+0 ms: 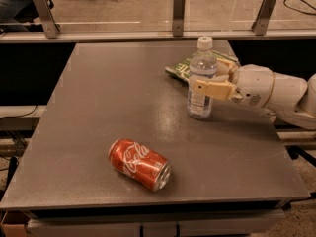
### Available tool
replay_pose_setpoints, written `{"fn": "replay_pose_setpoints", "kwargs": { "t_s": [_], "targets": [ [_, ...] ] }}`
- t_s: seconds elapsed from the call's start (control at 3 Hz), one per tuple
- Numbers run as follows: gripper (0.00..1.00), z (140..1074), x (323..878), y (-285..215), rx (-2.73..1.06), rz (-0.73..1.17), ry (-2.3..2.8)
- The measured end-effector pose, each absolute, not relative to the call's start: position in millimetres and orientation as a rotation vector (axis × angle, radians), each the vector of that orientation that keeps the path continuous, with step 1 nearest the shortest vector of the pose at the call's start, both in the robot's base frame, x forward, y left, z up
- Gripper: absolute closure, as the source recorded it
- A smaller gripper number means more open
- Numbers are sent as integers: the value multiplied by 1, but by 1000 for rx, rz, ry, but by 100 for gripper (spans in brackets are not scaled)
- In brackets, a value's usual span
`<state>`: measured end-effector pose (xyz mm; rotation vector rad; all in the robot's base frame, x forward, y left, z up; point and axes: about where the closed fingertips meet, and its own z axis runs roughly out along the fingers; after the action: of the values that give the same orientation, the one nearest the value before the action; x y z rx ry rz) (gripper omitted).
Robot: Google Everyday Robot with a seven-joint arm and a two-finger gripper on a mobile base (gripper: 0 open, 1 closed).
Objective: Place blue plastic bottle upright
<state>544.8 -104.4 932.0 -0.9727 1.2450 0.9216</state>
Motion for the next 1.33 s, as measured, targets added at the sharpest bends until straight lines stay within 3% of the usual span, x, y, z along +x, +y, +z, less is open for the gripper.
{"fn": "replay_pose_setpoints", "kwargs": {
  "t_s": [0.33, 1.33],
  "targets": [
    [84, 930, 541, -113, -967, 922, 1258],
    [14, 925, 536, -118, -963, 928, 1281]
  ]
}}
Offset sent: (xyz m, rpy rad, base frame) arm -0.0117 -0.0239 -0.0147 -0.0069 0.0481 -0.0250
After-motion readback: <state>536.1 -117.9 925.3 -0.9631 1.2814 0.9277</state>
